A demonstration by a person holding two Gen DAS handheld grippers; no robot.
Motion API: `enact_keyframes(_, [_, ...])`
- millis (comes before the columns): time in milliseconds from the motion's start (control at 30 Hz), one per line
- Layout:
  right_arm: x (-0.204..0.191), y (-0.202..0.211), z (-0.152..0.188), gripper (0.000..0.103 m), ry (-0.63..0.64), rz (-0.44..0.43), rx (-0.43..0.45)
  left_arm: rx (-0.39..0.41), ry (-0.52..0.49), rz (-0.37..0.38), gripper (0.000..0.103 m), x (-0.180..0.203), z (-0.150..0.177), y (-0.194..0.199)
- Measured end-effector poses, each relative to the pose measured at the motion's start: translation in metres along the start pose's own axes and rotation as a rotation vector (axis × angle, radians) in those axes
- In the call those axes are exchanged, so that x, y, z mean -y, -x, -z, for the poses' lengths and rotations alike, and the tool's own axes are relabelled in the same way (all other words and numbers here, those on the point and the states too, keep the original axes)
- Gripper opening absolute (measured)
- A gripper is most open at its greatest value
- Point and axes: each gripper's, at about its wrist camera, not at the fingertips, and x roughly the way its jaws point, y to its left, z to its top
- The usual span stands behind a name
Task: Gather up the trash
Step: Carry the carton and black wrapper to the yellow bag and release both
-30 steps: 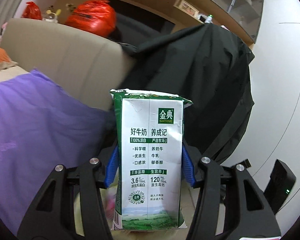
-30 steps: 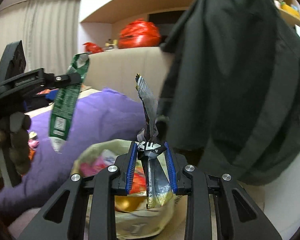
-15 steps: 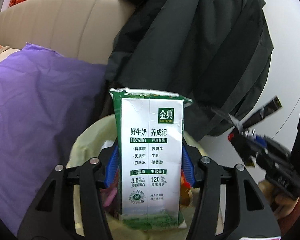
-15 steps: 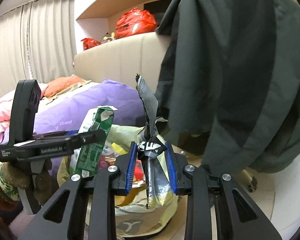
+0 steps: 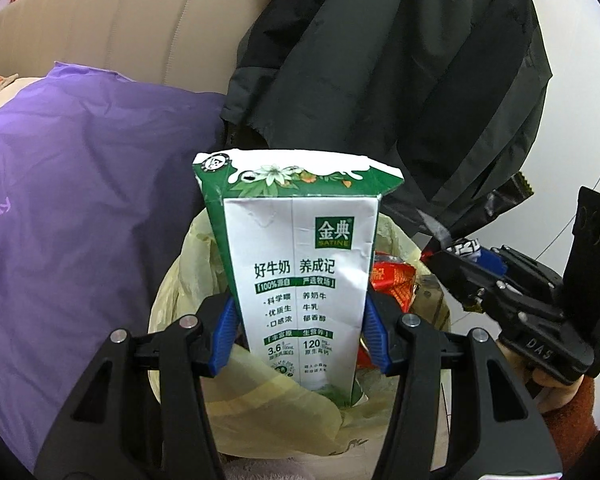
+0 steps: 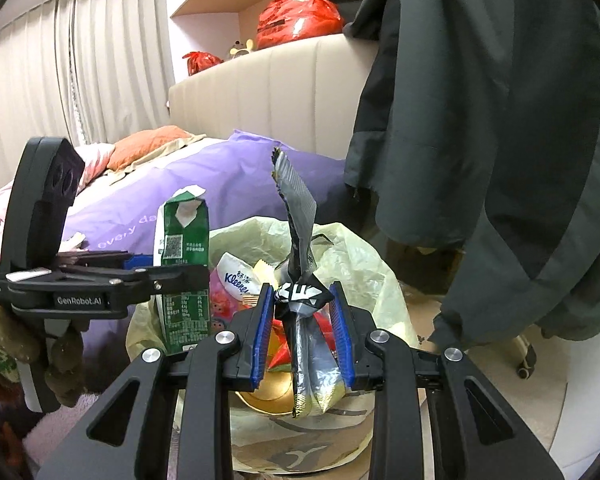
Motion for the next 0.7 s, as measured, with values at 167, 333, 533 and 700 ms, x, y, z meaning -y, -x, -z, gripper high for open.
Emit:
enact_keyframes(167, [-0.002,-0.001,-0.001,0.029,0.005,0.015,-0.007,-0.029,0.024,0.028,0.051,-0.004,-0.007,-0.001])
enact_keyframes(333, [0.001,-0.008,0.001,0.035,-0.006,0.039,-0.034,-0.057,0.032,0.062,0.066,-0.005,-0.012,0.003])
enact_keyframes(533, [-0.005,-0.009,0.001,0.048,-0.001,0.041,-0.034,-0.025,0.043,0.031,0.068,-0.006,-0.015,0.022])
enact_keyframes(700, [-0.020,-0.002,-0.001,0.048,0.023,0.042,-0.029,0.017,0.022,-0.050,0.069,-0.010,-0.009,0.049])
